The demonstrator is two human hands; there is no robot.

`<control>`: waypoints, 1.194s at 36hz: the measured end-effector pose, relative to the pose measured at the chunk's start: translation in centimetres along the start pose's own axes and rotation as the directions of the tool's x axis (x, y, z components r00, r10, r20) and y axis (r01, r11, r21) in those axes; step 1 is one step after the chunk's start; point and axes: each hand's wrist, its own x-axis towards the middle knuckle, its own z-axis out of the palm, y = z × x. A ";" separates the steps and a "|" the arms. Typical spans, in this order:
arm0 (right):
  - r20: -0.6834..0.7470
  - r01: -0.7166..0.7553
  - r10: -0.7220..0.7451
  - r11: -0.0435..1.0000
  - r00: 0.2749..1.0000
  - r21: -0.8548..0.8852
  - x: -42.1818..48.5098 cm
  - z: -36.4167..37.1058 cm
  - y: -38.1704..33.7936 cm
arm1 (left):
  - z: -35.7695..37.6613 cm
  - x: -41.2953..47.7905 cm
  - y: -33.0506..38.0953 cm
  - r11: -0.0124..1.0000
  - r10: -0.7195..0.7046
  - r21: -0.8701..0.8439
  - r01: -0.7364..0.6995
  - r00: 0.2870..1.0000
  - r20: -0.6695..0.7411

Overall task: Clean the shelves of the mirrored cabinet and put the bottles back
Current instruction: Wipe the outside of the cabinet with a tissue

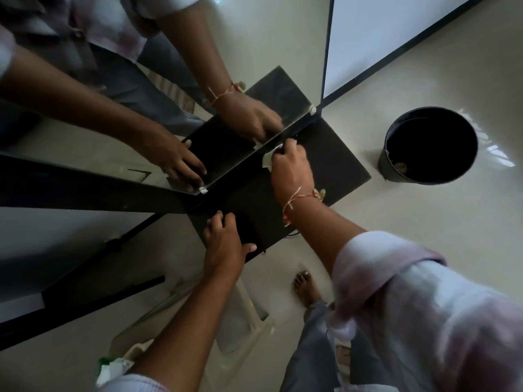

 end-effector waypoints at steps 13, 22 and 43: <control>0.371 0.550 -0.487 0.831 0.791 -0.083 -6.3 7.8 -5.5 | 1.0 -3.5 -3.3 0.905 -0.205 -0.410 0.111 0.959 -0.194; 0.533 0.720 -0.602 0.694 0.594 -0.019 -8.8 8.2 -5.3 | 0.8 -5.6 -6.9 0.889 -0.242 -0.415 0.196 0.968 -0.062; 0.221 0.420 -0.363 0.843 0.905 -0.335 -6.1 -7.5 10.2 | 0.6 -3.8 -3.2 0.997 0.019 -0.071 -0.015 0.998 0.063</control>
